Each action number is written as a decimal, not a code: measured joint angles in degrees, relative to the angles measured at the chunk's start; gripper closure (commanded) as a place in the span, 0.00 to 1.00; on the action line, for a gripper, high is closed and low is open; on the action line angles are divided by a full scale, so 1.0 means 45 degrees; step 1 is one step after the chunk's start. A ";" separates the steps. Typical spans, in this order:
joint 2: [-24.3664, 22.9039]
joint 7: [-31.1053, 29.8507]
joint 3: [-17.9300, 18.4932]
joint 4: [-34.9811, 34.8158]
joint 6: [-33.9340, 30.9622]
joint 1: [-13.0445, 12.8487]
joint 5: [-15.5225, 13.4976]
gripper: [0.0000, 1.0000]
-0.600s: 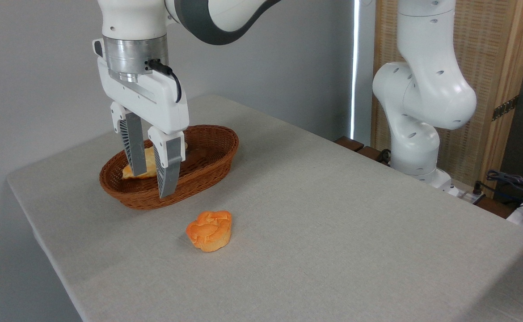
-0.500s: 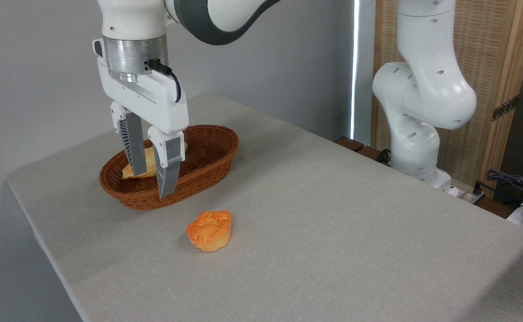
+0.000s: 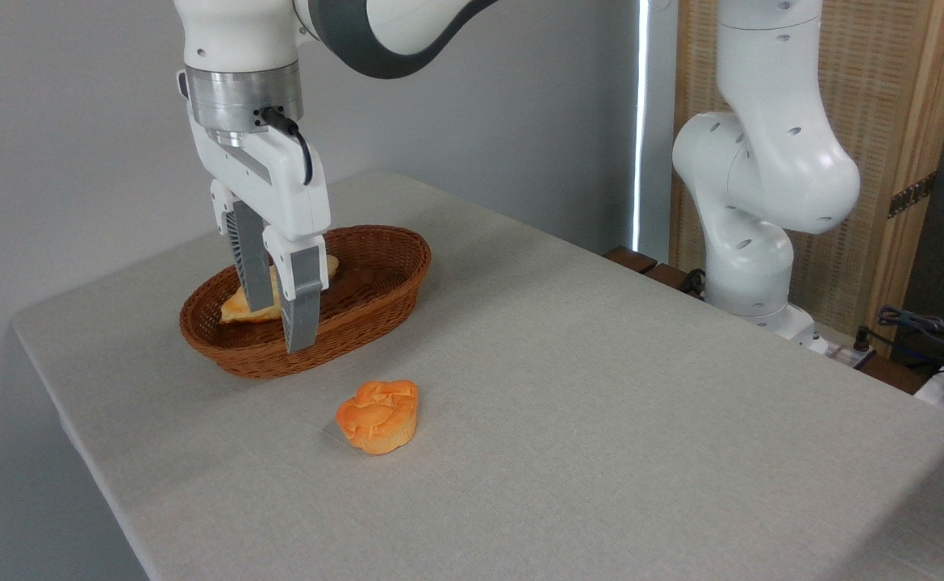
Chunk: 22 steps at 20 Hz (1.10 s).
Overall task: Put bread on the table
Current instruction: 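Lower the open gripper into the wicker basket onto the bread piece, then close the gripper on the bread piece inside the basket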
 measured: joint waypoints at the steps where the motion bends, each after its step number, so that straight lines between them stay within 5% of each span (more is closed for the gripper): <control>1: 0.0000 -0.0047 -0.0005 0.0000 0.0000 0.0000 0.0000 0.00; 10: 0.0290 -0.1169 -0.0883 -0.0033 0.0001 -0.0044 -0.0637 0.00; 22: 0.1793 -0.3567 -0.4022 -0.0042 0.0965 -0.0080 -0.1676 0.00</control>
